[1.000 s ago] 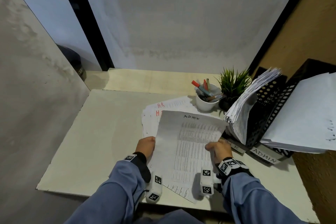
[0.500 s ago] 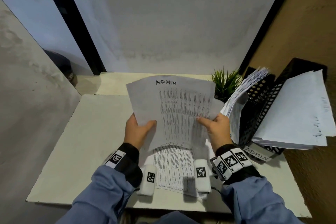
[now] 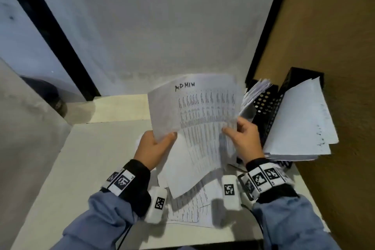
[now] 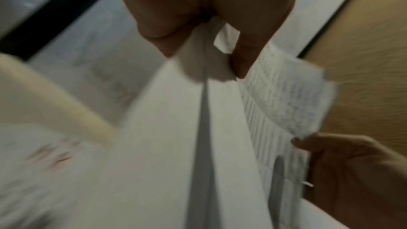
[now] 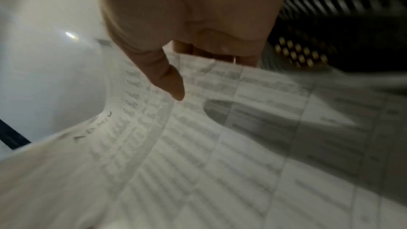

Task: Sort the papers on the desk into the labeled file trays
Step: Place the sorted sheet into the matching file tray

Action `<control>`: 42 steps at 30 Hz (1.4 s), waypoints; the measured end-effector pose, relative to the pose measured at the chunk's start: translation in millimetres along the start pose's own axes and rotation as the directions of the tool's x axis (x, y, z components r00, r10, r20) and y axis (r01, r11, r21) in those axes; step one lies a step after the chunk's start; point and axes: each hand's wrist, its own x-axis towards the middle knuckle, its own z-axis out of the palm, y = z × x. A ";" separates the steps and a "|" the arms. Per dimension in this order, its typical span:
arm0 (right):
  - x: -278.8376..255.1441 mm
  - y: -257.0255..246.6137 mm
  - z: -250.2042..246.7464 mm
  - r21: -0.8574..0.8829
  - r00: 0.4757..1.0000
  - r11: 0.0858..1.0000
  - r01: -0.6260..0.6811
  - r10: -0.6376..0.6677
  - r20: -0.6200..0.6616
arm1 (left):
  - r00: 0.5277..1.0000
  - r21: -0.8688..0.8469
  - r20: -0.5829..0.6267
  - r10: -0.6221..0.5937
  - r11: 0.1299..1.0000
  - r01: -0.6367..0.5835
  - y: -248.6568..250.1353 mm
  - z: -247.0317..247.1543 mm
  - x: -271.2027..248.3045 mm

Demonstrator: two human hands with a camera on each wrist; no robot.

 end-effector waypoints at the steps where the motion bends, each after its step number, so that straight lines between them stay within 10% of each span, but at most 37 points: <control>1: 2.6 -9.6 -17.1 0.016 0.997 0.999 0.045 -0.044 -0.056 | 0.998 -0.002 0.027 0.058 0.998 -0.058 16.0 7.1 3.6; 4: 8.3 -21.7 -77.5 -0.252 0.910 0.964 0.088 -0.181 -0.374 | 0.977 0.030 0.058 0.207 0.977 -0.209 58.9 38.5 11.0; 8: 7.9 -14.4 -150.2 -0.606 0.762 0.742 -0.286 -0.208 -0.614 | 0.904 0.089 0.045 0.425 0.900 -0.428 91.9 93.4 15.9; 12: 2.1 -1.4 -172.3 -0.383 0.759 0.770 -0.510 0.194 -0.621 | 0.854 0.167 0.114 0.508 0.838 -0.520 113.1 147.5 21.2; 16: 9.3 18.2 -175.2 -0.126 0.786 0.883 -0.453 0.328 -0.525 | 0.848 0.263 0.196 0.493 0.807 -0.529 120.9 187.6 22.7; 25: 16.1 -22.4 -170.9 -0.239 0.935 0.967 -0.090 0.000 -0.355 | 0.891 0.336 0.312 0.329 0.839 -0.428 98.4 244.4 21.8; 29: 26.3 -25.6 -184.1 -0.032 0.901 0.977 -0.209 0.180 -0.395 | 0.893 0.240 0.373 0.253 0.903 -0.356 77.9 265.6 29.2; 35: 27.4 -43.2 -181.2 -0.496 0.924 0.866 -0.060 -0.140 -0.356 | 0.854 0.310 0.513 0.086 0.910 -0.277 47.4 277.9 37.5; 42: 23.9 -20.6 -159.6 -0.602 0.917 0.754 -0.264 0.003 -0.398 | 0.804 0.486 0.592 -0.062 0.824 -0.293 39.4 281.6 41.3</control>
